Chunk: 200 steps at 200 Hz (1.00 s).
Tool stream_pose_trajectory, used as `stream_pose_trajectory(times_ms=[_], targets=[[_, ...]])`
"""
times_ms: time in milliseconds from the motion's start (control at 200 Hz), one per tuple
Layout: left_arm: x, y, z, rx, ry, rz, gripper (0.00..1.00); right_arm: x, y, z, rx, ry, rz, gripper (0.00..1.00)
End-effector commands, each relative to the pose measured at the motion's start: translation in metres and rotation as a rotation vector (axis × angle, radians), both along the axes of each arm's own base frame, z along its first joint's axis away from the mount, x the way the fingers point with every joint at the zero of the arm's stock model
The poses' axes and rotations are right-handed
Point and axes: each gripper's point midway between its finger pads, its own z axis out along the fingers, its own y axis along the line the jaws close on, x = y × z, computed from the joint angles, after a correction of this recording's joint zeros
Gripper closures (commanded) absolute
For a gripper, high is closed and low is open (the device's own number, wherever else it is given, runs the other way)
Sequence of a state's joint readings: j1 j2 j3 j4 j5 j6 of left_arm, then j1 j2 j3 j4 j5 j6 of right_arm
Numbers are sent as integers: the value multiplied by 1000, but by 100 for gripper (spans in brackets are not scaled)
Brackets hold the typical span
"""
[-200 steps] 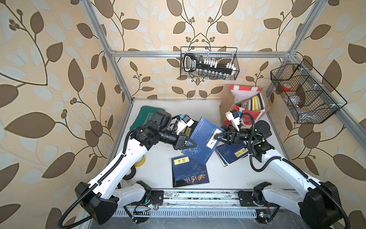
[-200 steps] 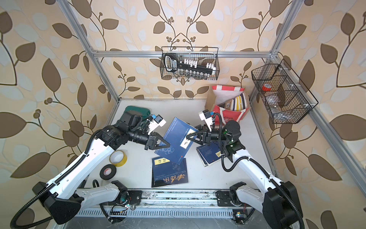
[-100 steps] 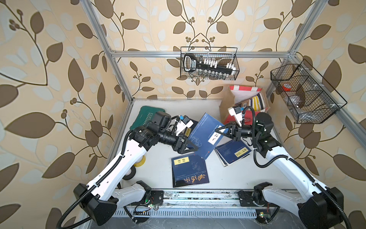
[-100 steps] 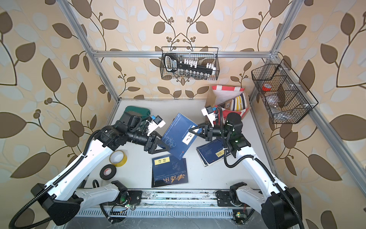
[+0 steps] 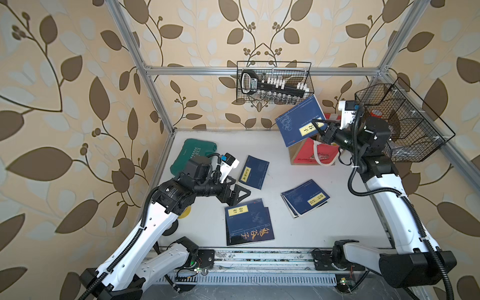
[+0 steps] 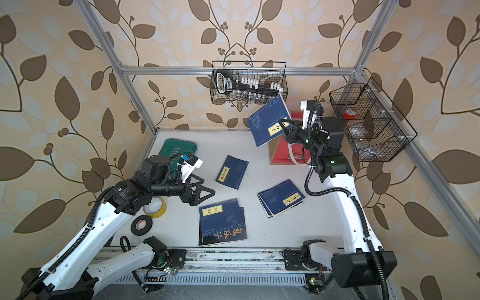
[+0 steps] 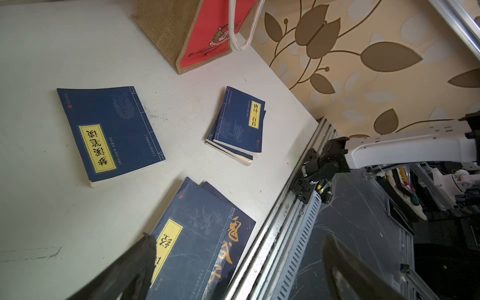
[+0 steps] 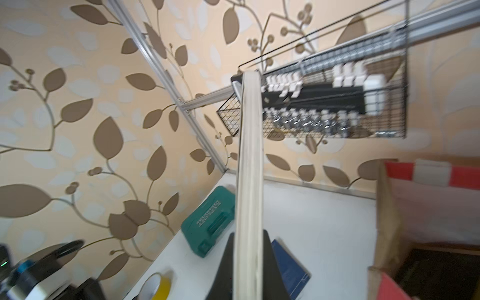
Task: Put the books into the canvas bag
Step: Pick up the book from the book, then place the book in the canvas bag.
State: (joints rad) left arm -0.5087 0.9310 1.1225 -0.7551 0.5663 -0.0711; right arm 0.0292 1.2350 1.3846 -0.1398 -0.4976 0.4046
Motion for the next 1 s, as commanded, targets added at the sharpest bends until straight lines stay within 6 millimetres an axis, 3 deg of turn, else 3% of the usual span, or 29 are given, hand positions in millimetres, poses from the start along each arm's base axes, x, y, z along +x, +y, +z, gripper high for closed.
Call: stream_pose_trajectory(times_ms=[0,160,395,520,640,825,995], targets=[[6,3,8,-16,-42,26,1,25,-52,-1,-106,18,-273,100],[6,4,9,-20,-52,29,1,46,-98,-2,-229,25,-514,100],[10,4,8,-30,-38,31,1,79,-131,-28,-317,58,-655,100],[13,3,8,-46,-21,32,1,94,-133,-47,-327,69,-657,100],[19,3,8,-58,-5,36,1,108,-134,-83,-322,131,-652,100],[25,4,8,-84,22,42,1,115,-136,-135,-310,201,-660,100],[30,4,7,-96,39,49,1,116,-135,-163,-297,233,-657,100]])
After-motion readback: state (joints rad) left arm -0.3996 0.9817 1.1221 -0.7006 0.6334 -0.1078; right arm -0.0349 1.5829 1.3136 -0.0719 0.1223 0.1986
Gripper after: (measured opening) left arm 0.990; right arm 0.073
